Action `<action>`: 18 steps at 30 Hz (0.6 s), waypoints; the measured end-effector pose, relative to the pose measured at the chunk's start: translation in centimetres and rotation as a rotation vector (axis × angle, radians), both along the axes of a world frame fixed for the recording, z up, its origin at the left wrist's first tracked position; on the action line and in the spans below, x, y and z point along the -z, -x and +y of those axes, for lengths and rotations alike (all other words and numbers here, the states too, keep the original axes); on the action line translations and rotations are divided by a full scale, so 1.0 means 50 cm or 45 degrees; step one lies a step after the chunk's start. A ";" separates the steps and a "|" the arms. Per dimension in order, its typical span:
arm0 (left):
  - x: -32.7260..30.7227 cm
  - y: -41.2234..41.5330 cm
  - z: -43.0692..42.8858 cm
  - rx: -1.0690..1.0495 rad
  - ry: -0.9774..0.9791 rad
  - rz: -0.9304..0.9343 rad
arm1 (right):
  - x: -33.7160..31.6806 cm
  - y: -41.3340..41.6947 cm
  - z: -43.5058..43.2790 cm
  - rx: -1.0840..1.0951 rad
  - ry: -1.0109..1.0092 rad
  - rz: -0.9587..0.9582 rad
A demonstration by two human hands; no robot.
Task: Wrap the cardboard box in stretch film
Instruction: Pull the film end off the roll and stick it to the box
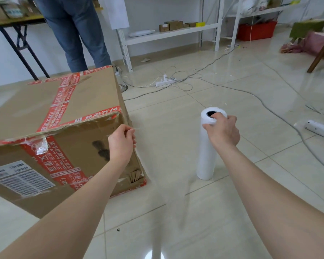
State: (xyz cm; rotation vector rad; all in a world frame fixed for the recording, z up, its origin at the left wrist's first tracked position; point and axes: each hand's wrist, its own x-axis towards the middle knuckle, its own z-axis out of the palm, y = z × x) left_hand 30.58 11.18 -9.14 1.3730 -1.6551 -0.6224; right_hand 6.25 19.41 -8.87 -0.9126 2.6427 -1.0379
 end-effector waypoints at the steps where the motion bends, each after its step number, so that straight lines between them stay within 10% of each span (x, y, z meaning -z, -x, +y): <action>1: -0.003 -0.001 0.001 -0.007 0.005 0.001 | -0.003 0.001 0.000 -0.010 -0.011 -0.004; 18: -0.008 -0.045 0.007 -0.098 0.063 -0.070 | -0.053 -0.034 0.006 -0.171 -0.244 0.185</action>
